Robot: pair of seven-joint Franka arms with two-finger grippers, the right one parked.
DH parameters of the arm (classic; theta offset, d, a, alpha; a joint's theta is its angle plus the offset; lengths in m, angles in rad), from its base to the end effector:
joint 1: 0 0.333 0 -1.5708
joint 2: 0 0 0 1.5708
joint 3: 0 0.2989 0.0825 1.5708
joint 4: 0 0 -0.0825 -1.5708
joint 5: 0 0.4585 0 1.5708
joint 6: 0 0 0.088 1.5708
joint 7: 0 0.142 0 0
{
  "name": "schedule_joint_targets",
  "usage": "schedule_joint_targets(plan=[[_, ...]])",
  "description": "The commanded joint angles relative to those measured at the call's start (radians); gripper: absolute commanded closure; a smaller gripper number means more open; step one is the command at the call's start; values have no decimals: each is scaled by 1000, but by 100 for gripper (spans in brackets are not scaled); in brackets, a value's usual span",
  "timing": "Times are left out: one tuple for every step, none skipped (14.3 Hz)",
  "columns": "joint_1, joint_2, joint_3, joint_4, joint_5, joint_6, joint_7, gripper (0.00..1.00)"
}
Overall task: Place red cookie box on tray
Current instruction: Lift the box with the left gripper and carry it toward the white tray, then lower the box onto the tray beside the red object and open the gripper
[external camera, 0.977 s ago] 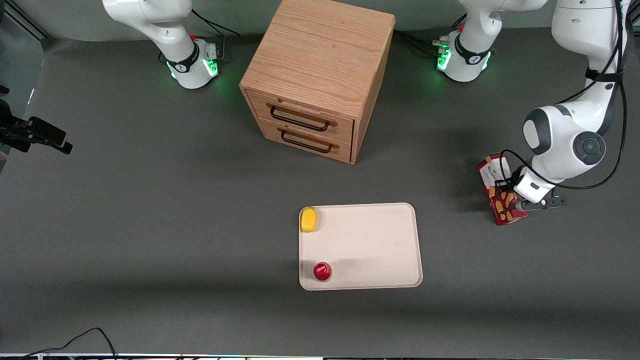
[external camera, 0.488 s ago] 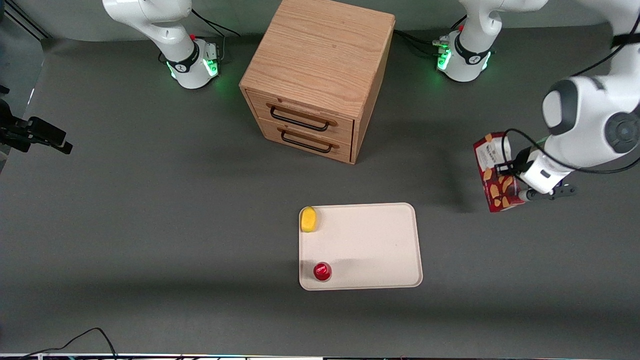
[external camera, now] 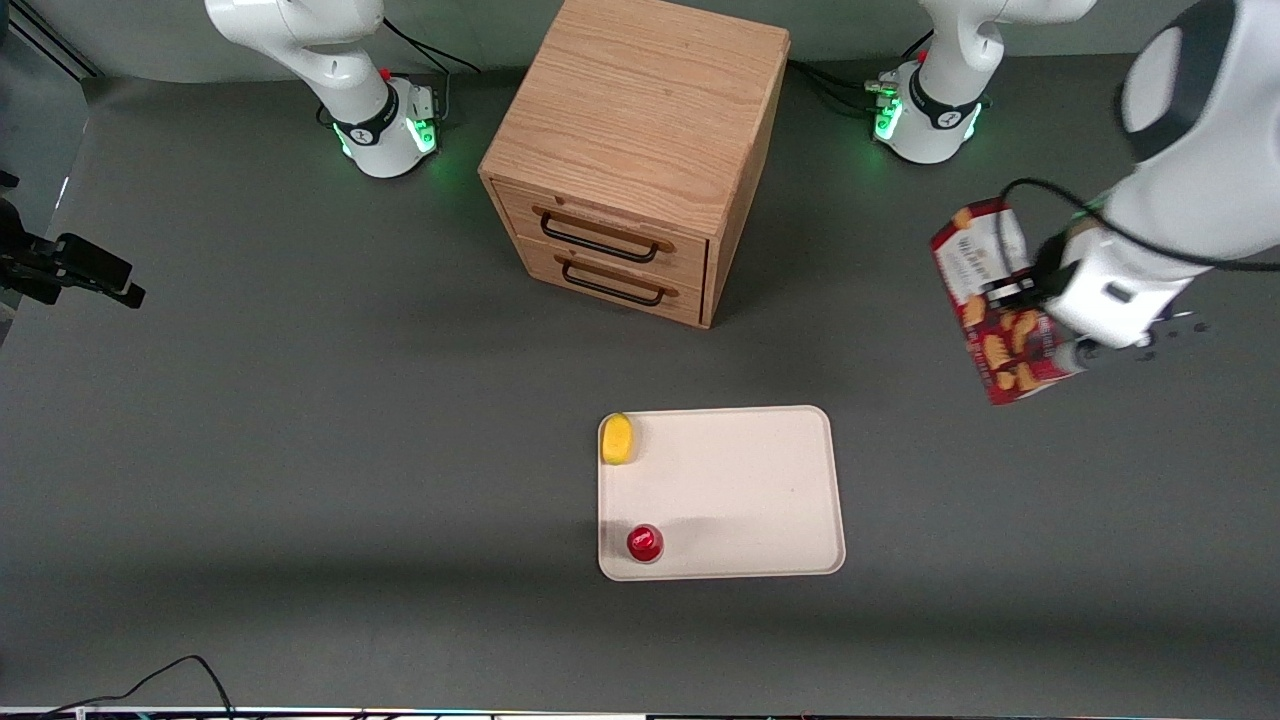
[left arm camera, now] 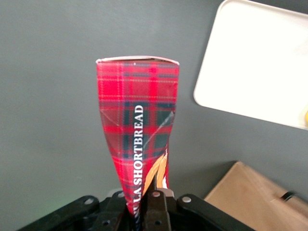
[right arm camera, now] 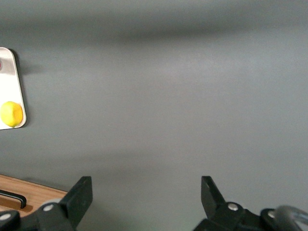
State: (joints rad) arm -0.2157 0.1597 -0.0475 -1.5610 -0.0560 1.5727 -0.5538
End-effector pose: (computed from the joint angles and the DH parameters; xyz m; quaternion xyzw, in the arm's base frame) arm 0.6363 -0.1782 0.4750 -0.9860 -0.1464 0.0803 0.0002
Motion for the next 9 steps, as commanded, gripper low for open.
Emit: schedule_joint_targets(plan=[[-13,157,-98,79,13,131,-223,100],[-14,203,-133,81,16,209,-288,100],[-14,242,-155,79,15,289,-357,100],[-23,282,-170,79,18,370,-408,100],[-36,320,-173,79,25,442,-432,100],[-45,360,-175,81,50,504,-434,100],[-47,392,-175,79,83,556,-436,100],[-48,420,-175,78,109,602,-439,100],[-50,448,-175,78,133,619,-440,100]])
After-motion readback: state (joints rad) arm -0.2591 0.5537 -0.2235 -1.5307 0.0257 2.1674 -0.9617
